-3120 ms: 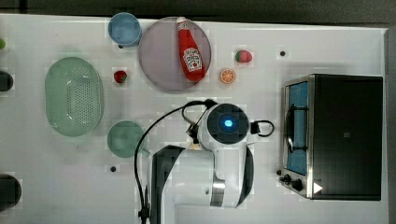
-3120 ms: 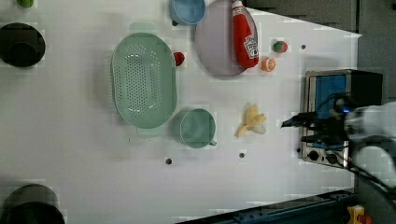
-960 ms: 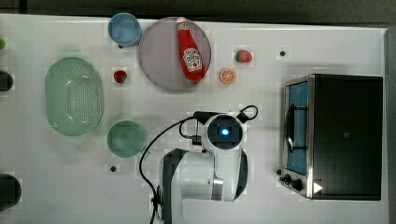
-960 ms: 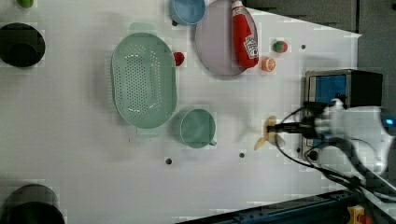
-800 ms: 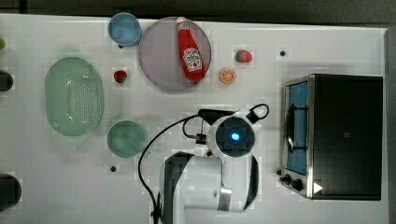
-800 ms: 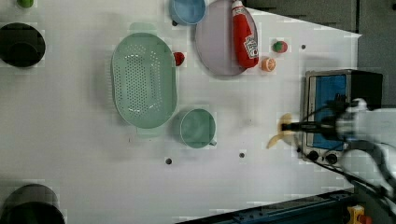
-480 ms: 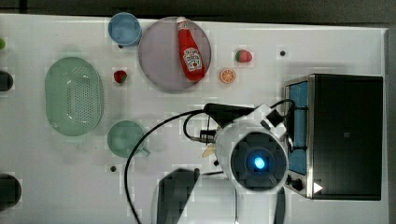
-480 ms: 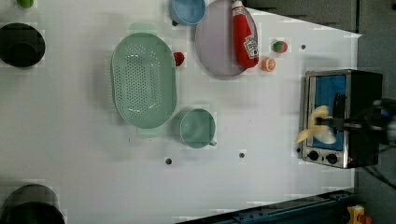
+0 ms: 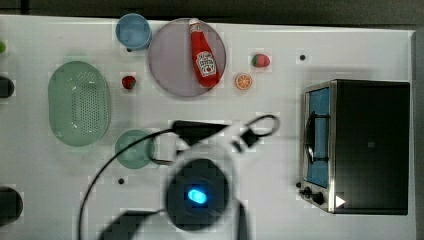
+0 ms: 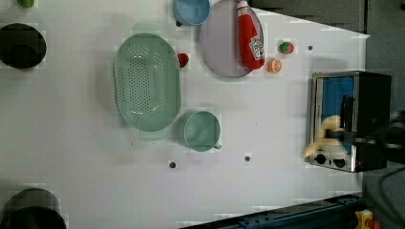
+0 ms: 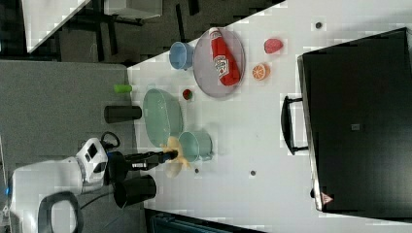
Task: Pick Banana and place it in mug.
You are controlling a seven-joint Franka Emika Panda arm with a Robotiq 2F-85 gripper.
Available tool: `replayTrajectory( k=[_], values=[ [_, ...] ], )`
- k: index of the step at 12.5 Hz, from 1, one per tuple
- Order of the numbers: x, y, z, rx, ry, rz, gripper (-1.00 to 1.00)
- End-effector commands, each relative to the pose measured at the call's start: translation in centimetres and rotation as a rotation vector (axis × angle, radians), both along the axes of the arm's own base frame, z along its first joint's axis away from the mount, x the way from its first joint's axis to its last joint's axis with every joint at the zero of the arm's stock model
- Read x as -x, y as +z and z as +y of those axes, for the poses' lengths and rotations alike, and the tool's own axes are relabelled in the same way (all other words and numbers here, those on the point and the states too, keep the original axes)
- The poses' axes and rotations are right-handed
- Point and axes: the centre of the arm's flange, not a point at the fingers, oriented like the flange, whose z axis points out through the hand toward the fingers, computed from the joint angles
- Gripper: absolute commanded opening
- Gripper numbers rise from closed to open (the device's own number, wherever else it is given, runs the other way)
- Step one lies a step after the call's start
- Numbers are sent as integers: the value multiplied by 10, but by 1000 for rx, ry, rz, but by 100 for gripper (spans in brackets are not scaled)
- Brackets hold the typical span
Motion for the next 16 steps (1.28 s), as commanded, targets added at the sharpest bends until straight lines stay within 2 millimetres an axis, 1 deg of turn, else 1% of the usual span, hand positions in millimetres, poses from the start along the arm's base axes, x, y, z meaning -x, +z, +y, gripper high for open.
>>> replayTrajectory(
  k=[1,2,3,4,6,9,11,12,14,15,16],
  values=[
    [14,-42,102,17,-114,99,-46],
    [19,-50,125,-4,-162,116,-46],
    [21,-58,142,-27,-201,117,-46],
    [19,-66,156,-42,-228,107,-46],
    [12,-88,172,-66,-253,87,-46],
    [3,-131,182,-86,-261,122,-46],
    [-5,-162,189,-121,-261,119,-46],
    [-12,-174,193,-152,-264,92,-46],
    [-12,-204,195,-165,-265,104,-46],
    [-12,-215,196,-168,-285,115,-38],
    [-17,-217,197,-189,-314,89,-18]
  ],
)
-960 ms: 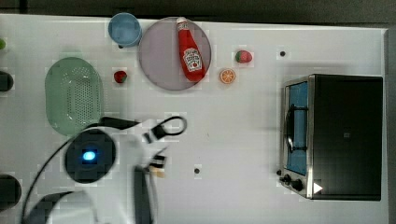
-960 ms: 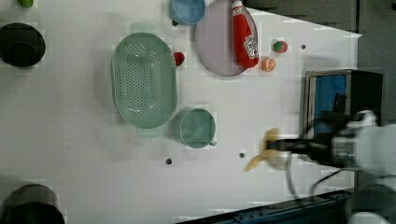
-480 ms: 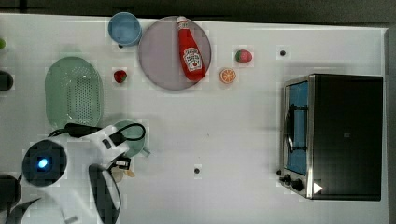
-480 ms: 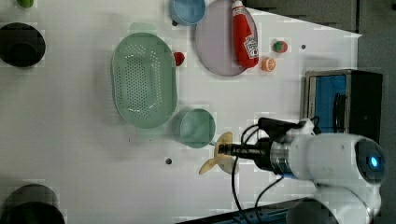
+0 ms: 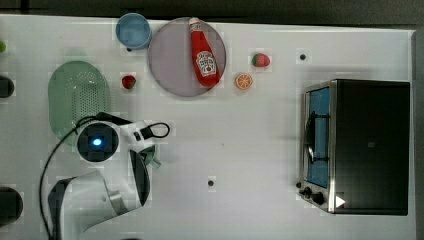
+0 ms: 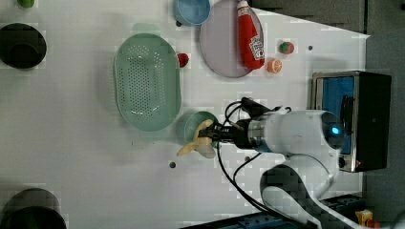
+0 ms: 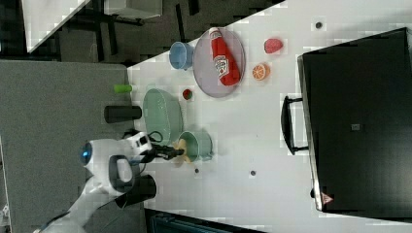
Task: Pick Banana and place it in mug.
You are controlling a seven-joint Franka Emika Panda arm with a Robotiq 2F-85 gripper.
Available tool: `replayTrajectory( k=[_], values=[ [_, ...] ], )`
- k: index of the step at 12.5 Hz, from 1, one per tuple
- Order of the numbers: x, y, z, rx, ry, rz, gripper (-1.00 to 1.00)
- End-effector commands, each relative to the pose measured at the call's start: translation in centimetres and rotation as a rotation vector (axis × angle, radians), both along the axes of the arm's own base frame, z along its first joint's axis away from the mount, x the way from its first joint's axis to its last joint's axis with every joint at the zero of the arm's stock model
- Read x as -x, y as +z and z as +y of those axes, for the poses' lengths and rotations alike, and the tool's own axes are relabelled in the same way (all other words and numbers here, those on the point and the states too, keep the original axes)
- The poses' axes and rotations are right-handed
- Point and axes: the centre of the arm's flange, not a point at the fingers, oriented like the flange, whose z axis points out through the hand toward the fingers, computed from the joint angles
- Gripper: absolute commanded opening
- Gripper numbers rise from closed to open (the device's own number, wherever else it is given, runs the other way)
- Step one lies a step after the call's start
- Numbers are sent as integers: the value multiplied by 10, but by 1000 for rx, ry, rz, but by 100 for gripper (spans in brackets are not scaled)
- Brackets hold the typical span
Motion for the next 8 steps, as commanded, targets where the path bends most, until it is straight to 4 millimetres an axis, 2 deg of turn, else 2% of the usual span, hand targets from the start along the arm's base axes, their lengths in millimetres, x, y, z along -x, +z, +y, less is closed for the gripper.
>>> replayTrajectory(
  k=[1,2,4,5,8],
  values=[
    [-3,9,-3,-10,-101,-53,7],
    [-6,15,-4,-12,-141,-66,42],
    [-7,31,-3,-7,-153,-82,87],
    [-6,42,-2,-4,-148,-93,100],
    [-10,95,-8,-4,-159,-178,100]
  ],
)
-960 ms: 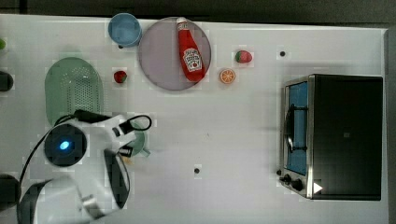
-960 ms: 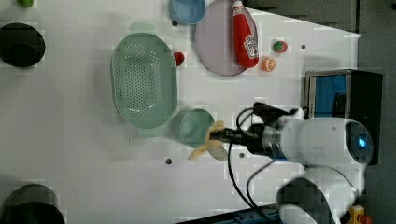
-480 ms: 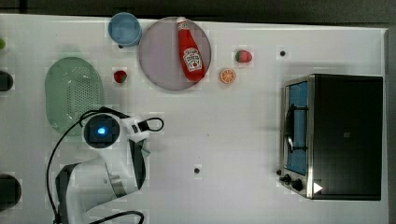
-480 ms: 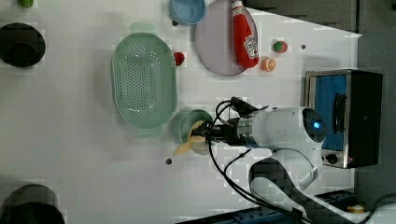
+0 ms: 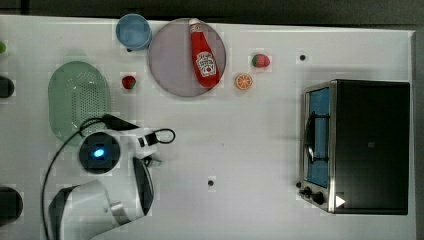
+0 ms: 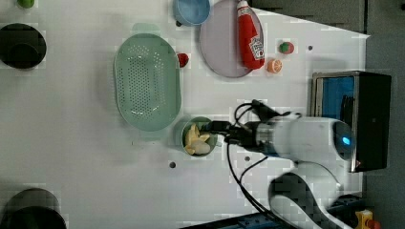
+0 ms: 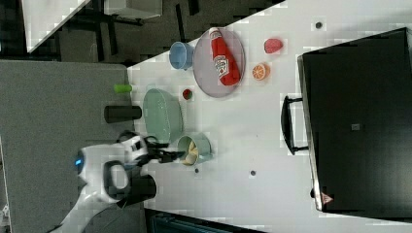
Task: Pick Banana and place it in mug.
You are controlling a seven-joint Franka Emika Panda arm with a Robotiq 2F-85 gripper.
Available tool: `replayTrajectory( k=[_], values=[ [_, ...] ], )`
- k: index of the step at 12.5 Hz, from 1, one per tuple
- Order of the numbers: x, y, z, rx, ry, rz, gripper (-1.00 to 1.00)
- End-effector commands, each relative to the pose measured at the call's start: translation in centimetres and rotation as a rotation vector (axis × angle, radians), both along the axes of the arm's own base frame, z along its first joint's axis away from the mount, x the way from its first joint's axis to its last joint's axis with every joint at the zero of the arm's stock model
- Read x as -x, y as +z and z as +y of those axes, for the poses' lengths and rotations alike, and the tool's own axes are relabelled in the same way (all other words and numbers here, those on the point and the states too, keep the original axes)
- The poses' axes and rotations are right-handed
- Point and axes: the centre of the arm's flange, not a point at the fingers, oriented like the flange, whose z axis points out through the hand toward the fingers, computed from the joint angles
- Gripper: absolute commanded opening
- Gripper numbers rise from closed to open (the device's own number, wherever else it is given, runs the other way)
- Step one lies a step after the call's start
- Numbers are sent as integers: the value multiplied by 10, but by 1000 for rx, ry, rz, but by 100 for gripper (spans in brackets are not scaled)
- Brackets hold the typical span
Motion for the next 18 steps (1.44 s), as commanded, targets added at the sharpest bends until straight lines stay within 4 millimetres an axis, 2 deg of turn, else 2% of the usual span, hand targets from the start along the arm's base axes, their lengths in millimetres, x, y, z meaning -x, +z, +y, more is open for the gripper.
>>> replayTrajectory(
  k=[1,4,7,9,12,14,18],
  values=[
    [-15,77,-8,-16,-109,-104,100],
    [-14,163,-52,15,-187,-143,100],
    [2,243,-114,35,-282,-66,100],
    [8,287,-160,17,-354,-34,100],
    [6,322,-220,48,-409,-52,100],
    [7,333,-253,148,-383,-81,100],
    [12,325,-250,134,-473,-1,100]
  ],
)
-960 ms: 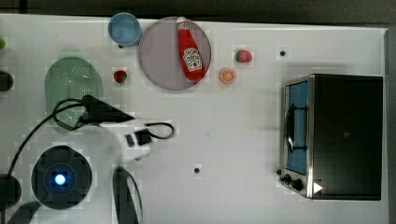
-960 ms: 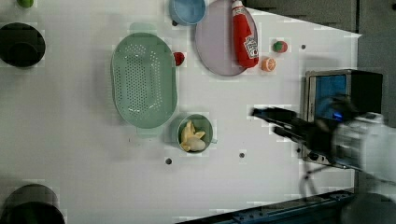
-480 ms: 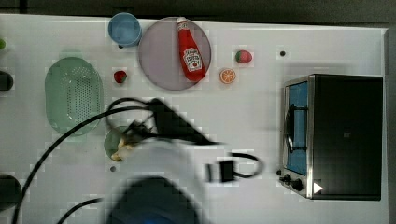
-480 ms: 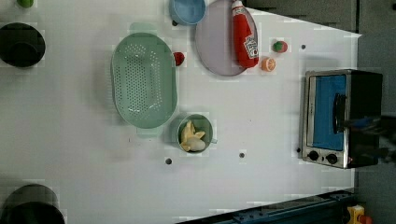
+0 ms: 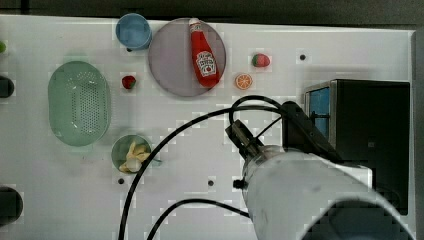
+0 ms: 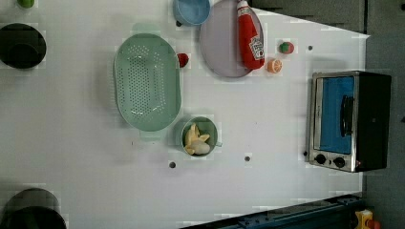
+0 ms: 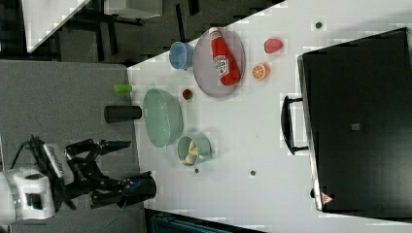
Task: Pick Banana and place it in mug.
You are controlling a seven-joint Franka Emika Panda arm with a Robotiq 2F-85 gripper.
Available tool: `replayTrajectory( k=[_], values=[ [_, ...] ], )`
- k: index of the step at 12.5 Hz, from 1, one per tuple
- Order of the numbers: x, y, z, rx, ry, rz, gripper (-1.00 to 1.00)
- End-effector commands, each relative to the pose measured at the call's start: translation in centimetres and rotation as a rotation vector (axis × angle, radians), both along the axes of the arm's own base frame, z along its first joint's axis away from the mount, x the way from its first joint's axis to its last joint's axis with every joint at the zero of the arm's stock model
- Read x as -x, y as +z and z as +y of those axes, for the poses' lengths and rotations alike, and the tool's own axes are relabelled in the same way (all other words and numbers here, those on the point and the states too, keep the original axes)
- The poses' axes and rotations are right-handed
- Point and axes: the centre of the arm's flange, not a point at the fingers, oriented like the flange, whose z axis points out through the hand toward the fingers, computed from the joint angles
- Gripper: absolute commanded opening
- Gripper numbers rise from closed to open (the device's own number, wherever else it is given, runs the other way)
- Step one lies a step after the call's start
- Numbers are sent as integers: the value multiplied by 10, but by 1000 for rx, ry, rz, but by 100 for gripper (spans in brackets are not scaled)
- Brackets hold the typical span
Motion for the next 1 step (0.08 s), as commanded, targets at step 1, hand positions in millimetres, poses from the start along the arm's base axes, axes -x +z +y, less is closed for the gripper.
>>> replayTrajectory(
  k=[1],
  values=[
    [2,-11,35,7,22,72,100]
  ],
)
